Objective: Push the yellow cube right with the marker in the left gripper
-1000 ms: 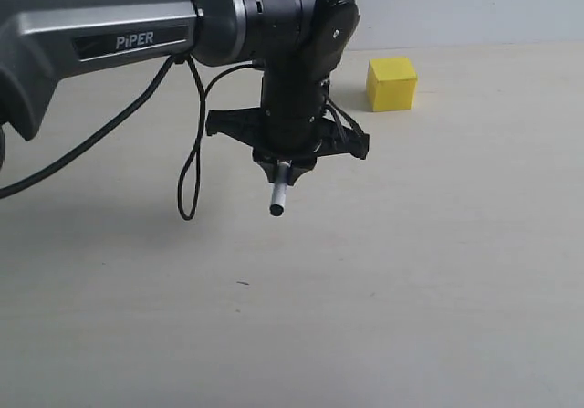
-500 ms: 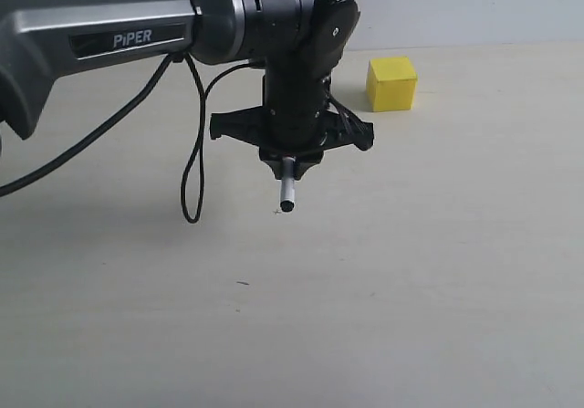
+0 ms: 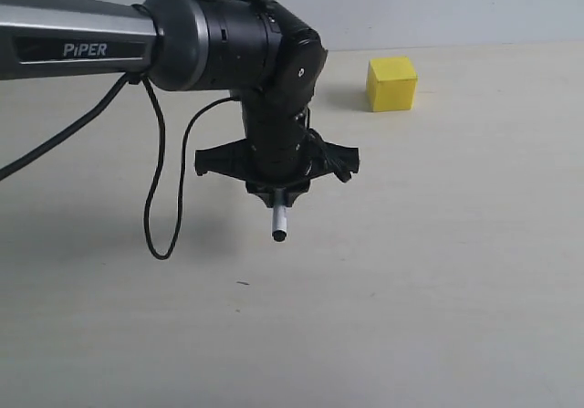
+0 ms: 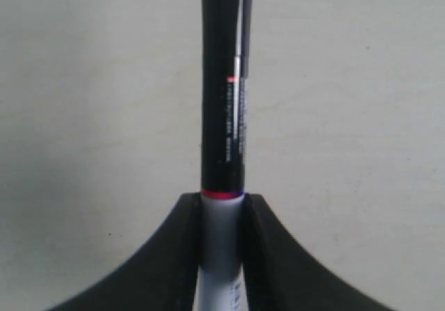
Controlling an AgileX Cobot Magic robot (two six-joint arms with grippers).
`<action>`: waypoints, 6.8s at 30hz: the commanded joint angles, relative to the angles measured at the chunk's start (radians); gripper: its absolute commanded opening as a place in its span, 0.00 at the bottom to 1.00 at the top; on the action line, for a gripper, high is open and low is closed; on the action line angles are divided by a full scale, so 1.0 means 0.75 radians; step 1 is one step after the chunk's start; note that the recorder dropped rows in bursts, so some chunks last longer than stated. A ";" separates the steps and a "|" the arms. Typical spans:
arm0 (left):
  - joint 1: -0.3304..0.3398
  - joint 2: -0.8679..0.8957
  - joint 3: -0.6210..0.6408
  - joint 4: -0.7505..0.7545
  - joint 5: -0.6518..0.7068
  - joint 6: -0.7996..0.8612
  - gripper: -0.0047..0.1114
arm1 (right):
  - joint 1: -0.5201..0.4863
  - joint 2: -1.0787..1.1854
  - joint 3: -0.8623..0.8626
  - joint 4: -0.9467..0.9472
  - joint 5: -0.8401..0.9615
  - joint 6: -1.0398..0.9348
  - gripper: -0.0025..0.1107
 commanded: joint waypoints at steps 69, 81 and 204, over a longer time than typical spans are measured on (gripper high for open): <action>0.098 0.089 0.043 0.025 -0.208 -0.041 0.55 | 0.001 -0.005 0.006 0.000 -0.015 -0.002 0.02; 0.166 0.011 0.043 0.036 -0.145 0.093 0.55 | 0.001 -0.005 0.006 0.000 -0.015 -0.002 0.02; 0.711 -2.905 2.183 0.249 -0.799 0.609 0.04 | 0.001 -0.005 0.006 0.000 -0.015 -0.002 0.02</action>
